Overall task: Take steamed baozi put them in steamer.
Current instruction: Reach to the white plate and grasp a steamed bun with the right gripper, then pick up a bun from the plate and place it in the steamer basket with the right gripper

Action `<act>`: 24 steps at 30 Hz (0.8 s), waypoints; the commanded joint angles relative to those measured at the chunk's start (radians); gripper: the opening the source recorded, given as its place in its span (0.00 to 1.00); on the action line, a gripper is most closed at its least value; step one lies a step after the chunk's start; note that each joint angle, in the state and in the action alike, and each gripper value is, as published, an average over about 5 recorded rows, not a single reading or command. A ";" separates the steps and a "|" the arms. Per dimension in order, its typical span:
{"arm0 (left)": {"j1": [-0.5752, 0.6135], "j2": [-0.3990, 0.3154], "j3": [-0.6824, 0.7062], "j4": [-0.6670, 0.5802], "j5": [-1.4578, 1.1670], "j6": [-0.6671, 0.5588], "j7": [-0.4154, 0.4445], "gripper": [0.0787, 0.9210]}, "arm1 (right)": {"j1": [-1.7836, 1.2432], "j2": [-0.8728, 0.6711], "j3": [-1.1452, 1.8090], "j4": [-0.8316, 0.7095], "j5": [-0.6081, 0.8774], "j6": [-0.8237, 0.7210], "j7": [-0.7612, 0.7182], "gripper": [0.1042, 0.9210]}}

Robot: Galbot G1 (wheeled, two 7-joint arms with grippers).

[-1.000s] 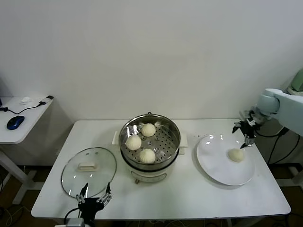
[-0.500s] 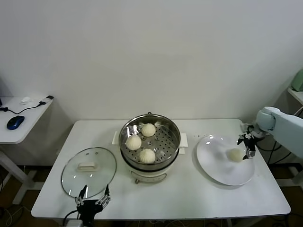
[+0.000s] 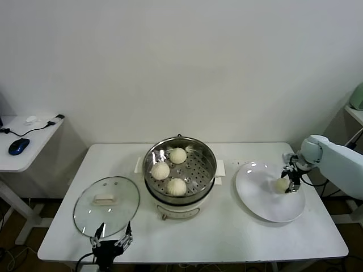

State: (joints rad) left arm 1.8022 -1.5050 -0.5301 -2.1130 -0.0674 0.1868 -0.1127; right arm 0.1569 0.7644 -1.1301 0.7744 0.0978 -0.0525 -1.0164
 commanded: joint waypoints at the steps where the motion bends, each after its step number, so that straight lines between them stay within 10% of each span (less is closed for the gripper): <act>1: 0.002 0.001 0.001 -0.004 0.002 0.001 0.000 0.88 | 0.004 -0.013 0.023 0.026 0.004 -0.008 -0.011 0.66; 10: 0.002 0.005 0.009 -0.022 0.004 0.007 0.001 0.88 | 0.546 -0.060 -0.438 0.328 0.379 -0.067 -0.026 0.62; 24: -0.006 0.017 0.033 -0.039 0.021 -0.001 0.002 0.88 | 1.012 0.295 -0.709 0.756 1.006 -0.273 0.125 0.62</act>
State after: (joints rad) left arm 1.7971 -1.4904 -0.4994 -2.1489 -0.0538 0.1897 -0.1108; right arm 0.8949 0.8715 -1.6508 1.2640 0.7355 -0.2132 -0.9932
